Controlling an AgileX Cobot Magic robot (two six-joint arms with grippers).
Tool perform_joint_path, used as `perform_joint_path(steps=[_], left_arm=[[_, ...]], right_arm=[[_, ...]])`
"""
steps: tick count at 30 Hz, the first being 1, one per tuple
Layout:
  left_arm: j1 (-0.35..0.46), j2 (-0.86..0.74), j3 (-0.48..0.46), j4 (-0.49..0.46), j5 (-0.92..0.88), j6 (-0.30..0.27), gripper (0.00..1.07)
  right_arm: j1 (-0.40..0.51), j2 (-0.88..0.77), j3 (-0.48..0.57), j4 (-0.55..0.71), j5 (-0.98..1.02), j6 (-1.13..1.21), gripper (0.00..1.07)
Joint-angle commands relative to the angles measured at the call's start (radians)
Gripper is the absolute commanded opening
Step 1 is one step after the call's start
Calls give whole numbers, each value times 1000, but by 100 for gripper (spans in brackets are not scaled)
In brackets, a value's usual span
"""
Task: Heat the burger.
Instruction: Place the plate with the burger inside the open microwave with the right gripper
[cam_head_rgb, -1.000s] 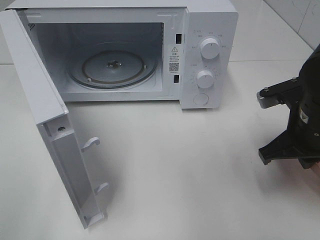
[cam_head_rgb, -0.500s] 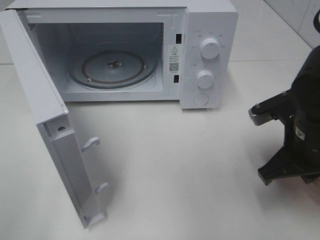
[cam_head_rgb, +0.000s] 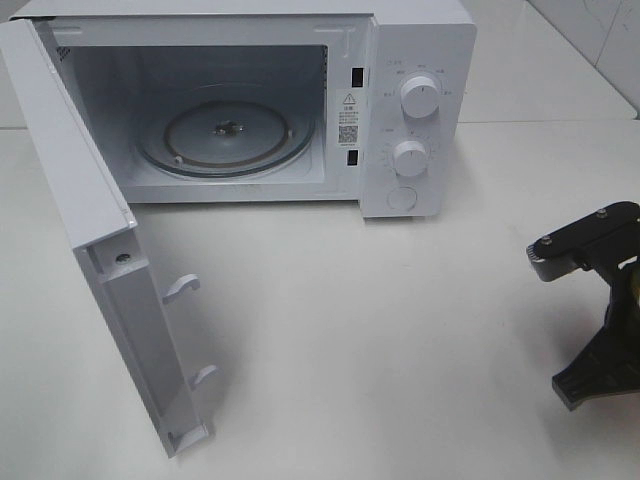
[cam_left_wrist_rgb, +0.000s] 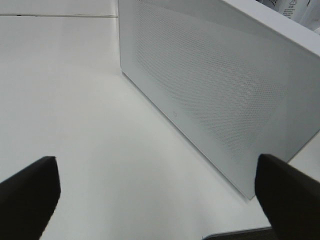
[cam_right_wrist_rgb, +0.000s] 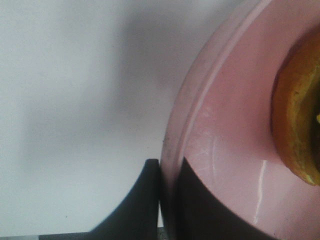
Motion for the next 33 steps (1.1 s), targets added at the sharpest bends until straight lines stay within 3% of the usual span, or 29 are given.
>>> perform_joint_path(steps=[1,26,33], left_arm=[[-5,-2,2,3,-2,0,98],[-5,-2,2,3,-2,0,98],[-5,-2,2,3,-2,0,98]], right_arm=[[4,-54,22,-69,29,0,1],[4,-70,22,-147,-80,-151,1],[130,-70,22,-194,-44,-119,1]])
